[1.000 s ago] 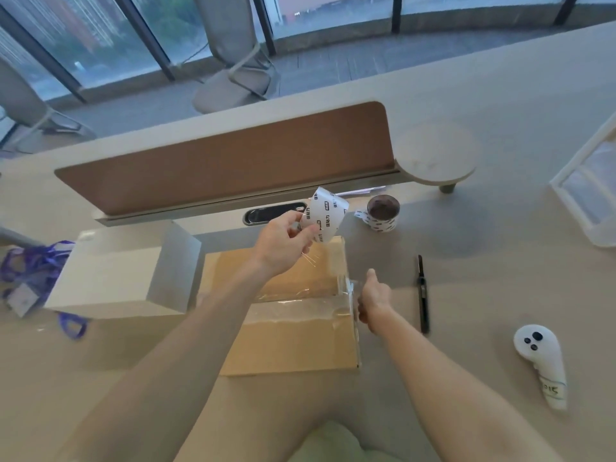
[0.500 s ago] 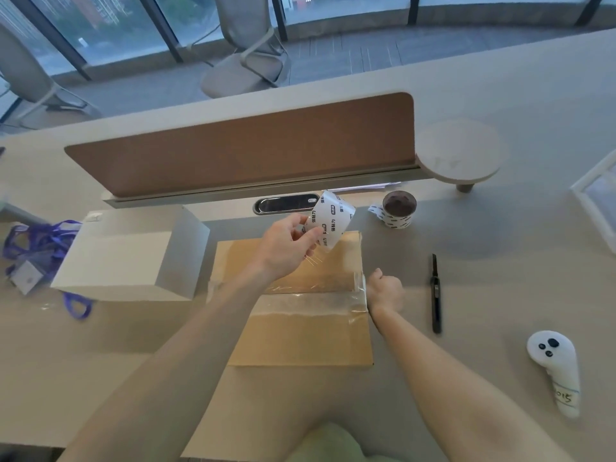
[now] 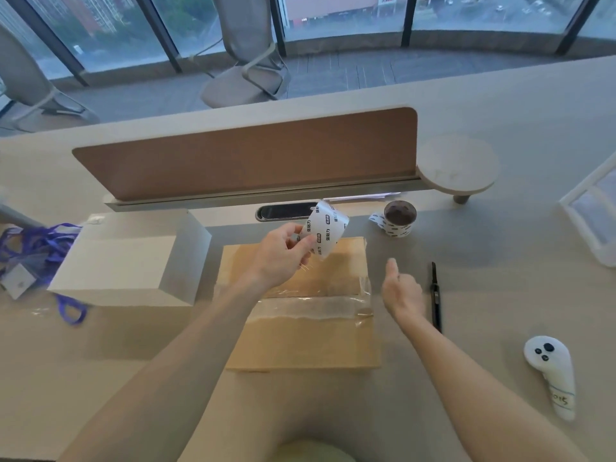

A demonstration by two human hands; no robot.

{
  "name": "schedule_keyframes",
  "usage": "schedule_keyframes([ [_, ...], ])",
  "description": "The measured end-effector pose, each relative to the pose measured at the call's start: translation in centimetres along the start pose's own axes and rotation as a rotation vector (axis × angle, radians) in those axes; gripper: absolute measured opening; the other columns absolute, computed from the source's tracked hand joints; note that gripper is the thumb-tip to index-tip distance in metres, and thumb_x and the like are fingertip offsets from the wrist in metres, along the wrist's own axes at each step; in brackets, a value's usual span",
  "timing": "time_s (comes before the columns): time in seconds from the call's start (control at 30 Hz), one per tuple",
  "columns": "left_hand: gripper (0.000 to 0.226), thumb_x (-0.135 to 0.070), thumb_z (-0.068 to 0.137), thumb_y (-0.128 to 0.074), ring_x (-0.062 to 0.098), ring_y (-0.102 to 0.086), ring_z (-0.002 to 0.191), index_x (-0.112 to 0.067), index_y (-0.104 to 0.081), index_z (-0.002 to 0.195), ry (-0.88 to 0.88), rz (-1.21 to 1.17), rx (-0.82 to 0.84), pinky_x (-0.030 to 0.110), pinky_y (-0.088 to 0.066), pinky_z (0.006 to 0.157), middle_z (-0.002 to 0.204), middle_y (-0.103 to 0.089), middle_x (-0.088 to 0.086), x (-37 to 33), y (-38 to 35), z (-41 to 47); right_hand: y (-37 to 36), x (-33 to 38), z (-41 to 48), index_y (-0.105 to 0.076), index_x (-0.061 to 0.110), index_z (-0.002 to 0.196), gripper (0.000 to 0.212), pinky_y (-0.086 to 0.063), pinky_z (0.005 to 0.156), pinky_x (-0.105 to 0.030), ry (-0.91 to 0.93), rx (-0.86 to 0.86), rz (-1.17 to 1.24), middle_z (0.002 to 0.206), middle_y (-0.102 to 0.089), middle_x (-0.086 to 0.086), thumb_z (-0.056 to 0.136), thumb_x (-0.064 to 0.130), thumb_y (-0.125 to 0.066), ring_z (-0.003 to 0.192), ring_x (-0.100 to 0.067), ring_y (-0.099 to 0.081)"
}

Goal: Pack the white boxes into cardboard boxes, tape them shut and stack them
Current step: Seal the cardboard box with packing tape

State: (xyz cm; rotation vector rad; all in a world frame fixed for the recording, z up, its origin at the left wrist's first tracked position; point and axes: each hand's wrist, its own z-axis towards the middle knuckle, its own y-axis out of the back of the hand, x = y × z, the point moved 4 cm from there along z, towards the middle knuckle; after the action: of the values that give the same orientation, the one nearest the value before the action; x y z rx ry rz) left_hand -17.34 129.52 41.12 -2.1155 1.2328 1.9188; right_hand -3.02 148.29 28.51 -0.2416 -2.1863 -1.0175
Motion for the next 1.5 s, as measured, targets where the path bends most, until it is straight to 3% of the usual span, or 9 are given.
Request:
schedule_keyframes([
  [0.07,0.004,-0.024,0.1,-0.059,0.018,-0.064,0.071,-0.023,-0.063,0.1,-0.002,-0.012,0.017,0.044,-0.057,0.081,0.086,-0.073,0.016,0.1,-0.5,0.1,-0.3,1.9,-1.3,-0.063,0.015,0.075,0.078,-0.047,0.076,-0.037,0.133,0.148,-0.2,0.084,-0.065,-0.006,0.092,0.076,-0.018,0.086,-0.029,-0.061],
  [0.27,0.006,-0.022,0.098,-0.062,0.018,-0.063,0.065,-0.026,-0.064,0.095,-0.006,-0.089,0.032,0.043,-0.057,0.073,0.07,-0.068,-0.001,0.9,-1.2,0.9,-1.6,2.3,-2.8,-0.064,0.015,0.099,0.087,-0.049,0.074,-0.038,0.281,0.16,-0.694,0.099,-0.068,-0.008,0.084,0.085,-0.014,0.094,-0.031,-0.065],
  [0.47,0.004,-0.019,0.1,-0.059,0.013,-0.06,0.06,-0.018,-0.061,0.097,0.041,-0.185,0.028,0.021,-0.052,0.055,0.07,-0.067,-0.001,1.1,-0.6,0.6,-1.7,1.7,-1.0,-0.059,0.009,0.068,0.078,-0.053,0.069,-0.035,0.306,0.365,-0.568,0.072,-0.065,-0.005,0.092,0.074,-0.024,0.073,-0.023,-0.063],
  [0.73,0.012,-0.028,0.1,-0.06,0.024,-0.066,0.069,-0.016,-0.063,0.1,0.175,-0.36,0.112,0.035,-0.06,0.07,0.079,-0.072,0.007,1.1,-0.2,-0.2,-1.2,1.2,-0.9,-0.049,0.014,0.057,0.066,-0.043,0.053,-0.029,0.139,0.495,-0.189,0.054,-0.057,-0.006,0.09,0.072,-0.043,0.049,-0.021,-0.048],
  [0.9,0.017,-0.032,0.098,-0.061,0.023,-0.068,0.072,-0.018,-0.063,0.106,0.2,-0.418,0.218,0.034,-0.058,0.069,0.087,-0.074,0.008,-0.1,-0.6,-0.5,4.3,6.9,-0.6,-0.061,0.013,0.096,0.02,-0.047,0.065,-0.029,0.367,0.271,0.243,0.084,-0.062,-0.001,0.094,0.033,-0.064,0.072,-0.016,-0.055],
  [0.97,0.017,-0.033,0.098,-0.06,0.021,-0.069,0.072,-0.018,-0.062,0.106,0.194,-0.368,0.264,0.035,-0.058,0.071,0.087,-0.074,0.007,-0.6,-1.1,-0.7,6.6,9.8,-0.9,-0.053,0.023,0.124,0.037,-0.051,0.079,-0.029,0.521,0.281,0.263,0.111,-0.059,0.001,0.091,0.024,-0.07,0.093,-0.015,-0.057],
  [1.1,0.015,-0.03,0.1,-0.058,0.02,-0.065,0.066,-0.015,-0.063,0.102,0.132,-0.188,0.378,0.033,-0.058,0.068,0.084,-0.072,0.006,-1.9,-2.2,-1.2,9.5,13.5,-3.7,-0.034,0.033,0.148,0.075,-0.04,0.109,-0.033,0.925,0.277,-0.133,0.145,-0.041,0.01,0.086,0.015,-0.072,0.129,-0.012,-0.038],
  [1.3,0.011,-0.033,0.099,-0.06,0.017,-0.065,0.064,-0.025,-0.067,0.1,0.027,0.104,0.482,0.034,-0.06,0.07,0.08,-0.07,0.004,-4.2,-4.1,-0.9,8.5,10.8,-6.3,-0.009,0.028,0.156,0.1,-0.015,0.12,-0.04,1.044,0.353,-0.725,0.151,-0.027,0.008,0.081,0.039,-0.075,0.143,-0.017,-0.015],
  [1.5,0.05,-0.011,0.091,-0.072,0.016,-0.069,0.075,-0.042,-0.06,0.128,0.061,0.178,0.675,0.03,-0.059,0.076,0.094,-0.077,0.003,-5.5,-5.1,-0.9,11.4,9.1,-6.6,-0.05,0.029,0.131,0.068,-0.038,0.105,-0.03,1.157,0.21,-0.76,0.12,-0.057,0.011,0.075,0.061,-0.072,0.11,-0.012,-0.05],
])
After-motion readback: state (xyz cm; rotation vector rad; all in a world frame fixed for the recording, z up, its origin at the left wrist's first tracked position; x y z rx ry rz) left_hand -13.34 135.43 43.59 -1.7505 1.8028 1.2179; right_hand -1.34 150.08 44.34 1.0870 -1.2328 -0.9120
